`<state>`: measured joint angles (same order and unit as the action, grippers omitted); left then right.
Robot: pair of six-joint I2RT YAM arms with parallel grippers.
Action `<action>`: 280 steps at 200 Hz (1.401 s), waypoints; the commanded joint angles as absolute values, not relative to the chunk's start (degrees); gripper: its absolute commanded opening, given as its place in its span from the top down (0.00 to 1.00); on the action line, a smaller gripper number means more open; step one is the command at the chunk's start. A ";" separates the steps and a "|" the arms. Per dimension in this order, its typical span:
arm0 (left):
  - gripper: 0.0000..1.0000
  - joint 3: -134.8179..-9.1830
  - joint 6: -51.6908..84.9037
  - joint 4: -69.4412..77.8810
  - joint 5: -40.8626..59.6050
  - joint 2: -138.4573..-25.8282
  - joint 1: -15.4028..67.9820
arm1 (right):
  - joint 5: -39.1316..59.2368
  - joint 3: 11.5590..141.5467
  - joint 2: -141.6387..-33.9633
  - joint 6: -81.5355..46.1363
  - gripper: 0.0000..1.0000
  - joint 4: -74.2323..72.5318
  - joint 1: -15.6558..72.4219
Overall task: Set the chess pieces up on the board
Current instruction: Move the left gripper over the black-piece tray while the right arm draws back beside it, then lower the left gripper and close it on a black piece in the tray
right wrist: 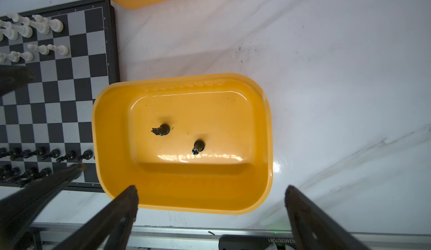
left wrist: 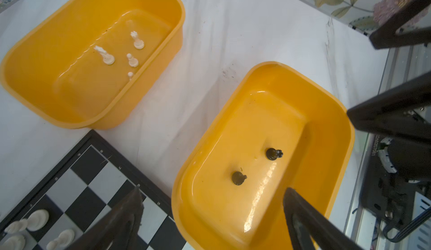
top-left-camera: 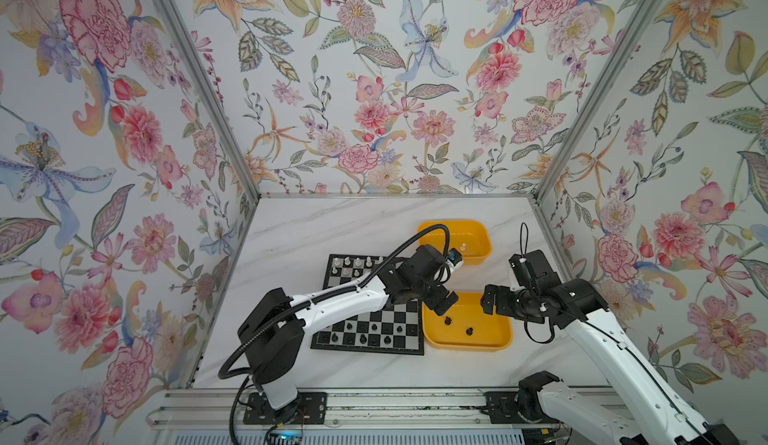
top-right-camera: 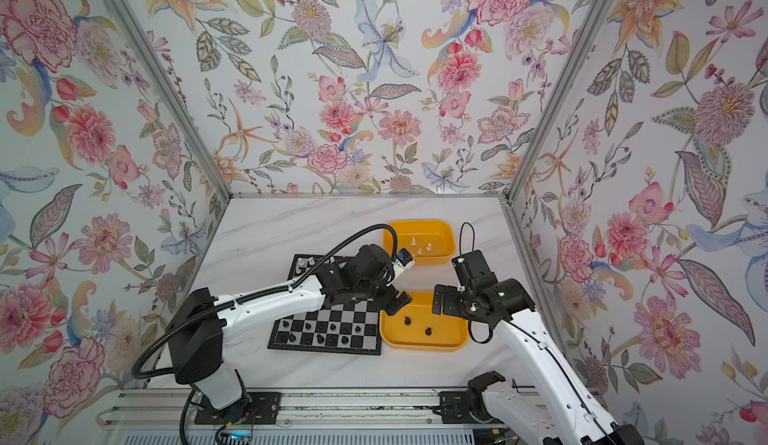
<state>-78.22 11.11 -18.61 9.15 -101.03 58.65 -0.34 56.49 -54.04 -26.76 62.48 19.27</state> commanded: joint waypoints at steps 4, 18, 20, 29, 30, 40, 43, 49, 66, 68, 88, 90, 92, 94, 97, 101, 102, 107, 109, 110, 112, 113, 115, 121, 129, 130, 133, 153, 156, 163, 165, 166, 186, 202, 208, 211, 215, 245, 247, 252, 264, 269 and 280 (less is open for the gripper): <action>0.07 -82.59 2.59 -28.27 6.42 -105.53 60.46 | 4.99 56.85 -52.50 -23.32 0.01 65.63 15.03; 0.07 -82.75 1.20 -28.85 6.75 -106.62 60.54 | 6.34 57.04 -52.00 -22.53 0.01 66.07 13.40; 0.07 -82.67 1.05 -28.79 6.81 -106.72 60.58 | 6.42 57.04 -51.89 -22.49 0.01 66.18 13.19; 0.08 -82.53 0.55 -28.33 7.11 -107.10 60.69 | 6.63 57.12 -51.69 -22.03 0.01 66.59 12.61; 0.08 -82.49 0.45 -28.27 7.16 -107.16 60.71 | 6.66 57.13 -51.68 -22.00 0.01 66.65 12.54; 0.10 -82.49 -0.24 -28.09 7.16 -107.50 60.89 | 6.71 57.12 -51.42 -21.64 0.01 66.95 11.93; 0.11 -82.52 -0.50 -28.07 7.30 -107.62 60.91 | 6.78 57.13 -51.22 -21.58 0.01 67.05 11.73; 0.12 -82.73 -1.09 -28.29 7.30 -107.90 60.99 | 6.98 57.13 -51.15 -21.30 0.01 67.18 11.28; 0.18 -83.03 -3.31 -28.89 7.55 -108.74 61.17 | 7.80 56.91 -50.87 -20.83 0.01 67.37 10.31; 0.19 -83.05 -3.51 -28.91 7.56 -108.86 61.17 | 7.84 56.88 -50.88 -20.76 0.01 67.34 10.18; 0.24 -83.80 -5.37 -29.11 9.23 -109.84 61.26 | 8.39 56.51 -50.85 -20.73 0.01 67.28 9.60; 0.24 -83.95 -5.47 -29.10 9.47 -109.99 61.26 | 8.38 56.45 -50.81 -20.72 0.01 67.31 9.59; 0.25 -84.00 -5.59 -29.05 9.71 -110.11 61.28 | 8.45 56.43 -50.87 -20.74 0.01 67.32 9.58; 0.26 -84.13 -5.73 -29.02 9.96 -110.23 61.27 | 8.51 56.38 -50.88 -20.67 0.01 67.32 9.51; 0.27 -84.29 -5.90 -28.93 10.44 -110.36 61.26 | 8.56 56.34 -50.89 -20.73 0.01 67.28 9.49; 0.29 -84.51 -6.10 -28.98 10.95 -110.61 61.34 | 8.64 56.27 -50.88 -20.74 0.01 67.32 9.42; 0.29 -84.58 -6.13 -28.99 11.01 -110.68 61.34 | 8.63 56.26 -50.84 -20.70 0.01 67.32 9.41; 0.31 -84.86 -6.36 -29.00 11.47 -111.03 61.38 | 8.68 56.28 -50.87 -20.74 0.01 67.32 9.40; 0.32 -84.96 -6.38 -29.00 11.68 -111.19 61.42 | 8.70 56.19 -50.84 -20.74 0.01 67.35 9.36; 0.32 -84.97 -6.44 -29.00 11.86 -111.18 61.38 | 8.70 56.18 -50.91 -20.74 0.01 67.38 9.34; 0.33 -85.12 -6.53 -29.00 12.04 -111.38 61.31 | 8.63 56.17 -50.83 -20.74 0.01 67.40 9.32; 0.33 -85.19 -6.56 -29.05 12.13 -111.46 61.29 | 8.67 56.16 -50.86 -20.70 0.01 67.41 9.32; 0.33 -85.35 -6.63 -29.01 12.30 -111.62 61.33 | 8.67 56.16 -50.95 -20.67 0.01 67.41 9.32; 0.34 -85.81 -6.81 -29.23 12.77 -112.08 61.39 | 8.68 56.07 -50.74 -20.73 0.01 67.48 9.23; 0.36 -86.33 -7.01 -29.51 13.37 -112.82 61.42 | 8.69 56.07 -50.83 -20.70 0.01 67.66 9.14; 0.36 -86.41 -7.02 -29.52 13.45 -112.88 61.43 | 8.65 56.07 -50.82 -20.68 0.01 67.67 9.08; 0.36 -86.61 -7.03 -29.55 13.63 -113.11 61.43 | 8.62 56.00 -50.74 -20.69 0.01 67.72 9.01; 0.40 -87.37 -7.03 -29.75 14.88 -114.28 61.70 | 8.61 55.59 -50.46 -20.83 0.01 68.02 8.83; 0.40 -87.44 -7.03 -29.75 15.04 -114.40 61.65 | 8.56 55.44 -50.43 -20.76 0.01 68.15 8.79; 0.40 -87.61 -8.39 -29.96 15.25 -114.70 61.78 | 8.58 55.25 -50.19 -20.90 0.01 68.20 8.79; 0.40 -87.62 -8.47 -29.97 15.28 -114.83 61.78 | 8.56 55.21 -50.12 -20.85 0.01 68.25 8.79; 0.41 -87.63 -8.54 -30.01 15.29 -114.85 61.83 | 8.54 55.16 -50.11 -20.84 0.01 68.27 8.75; 0.42 -87.80 -9.13 -30.47 15.25 -115.65 61.87 | 8.61 55.01 -49.62 -21.11 0.01 68.51 8.61; 0.42 -87.85 -9.58 -30.56 14.88 -116.13 62.04 | 8.61 55.02 -49.42 -21.21 0.01 68.81 8.52; 0.42 -87.93 -9.71 -30.42 14.62 -116.30 62.05 | 8.57 55.02 -49.36 -21.22 0.01 68.87 8.44; 0.42 -87.97 -9.79 -30.41 14.47 -116.38 62.05 | 8.50 55.02 -49.31 -21.20 0.01 68.88 8.44; 0.42 -88.12 -9.84 -30.40 14.25 -116.49 62.13 | 8.45 55.03 -49.26 -21.20 0.01 68.98 8.39; 0.44 -89.35 -10.17 -30.44 13.65 -117.91 62.55 | 8.60 54.93 -49.09 -21.07 0.01 69.12 8.26; 0.44 -89.42 -10.26 -30.42 13.63 -118.09 62.53 | 8.54 54.93 -49.10 -21.04 0.01 69.16 8.22; 0.45 -89.61 -10.32 -30.59 13.60 -118.41 62.60 | 8.62 55.02 -49.05 -21.01 0.01 69.17 8.26; 0.48 -89.98 -10.51 -30.90 13.47 -118.99 62.71 | 8.70 55.10 -49.07 -21.01 0.01 69.19 8.26; 0.50 -90.05 -10.63 -30.99 13.45 -119.13 62.84 | 8.62 55.11 -49.09 -20.94 0.01 69.28 8.22; 0.56 -90.09 -10.73 -30.95 13.31 -119.43 62.91 | 8.56 55.20 -49.04 -20.91 0.01 69.43 8.17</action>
<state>-88.25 -9.74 -29.39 14.17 -117.89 62.02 8.43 55.68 -49.69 -21.61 67.57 8.54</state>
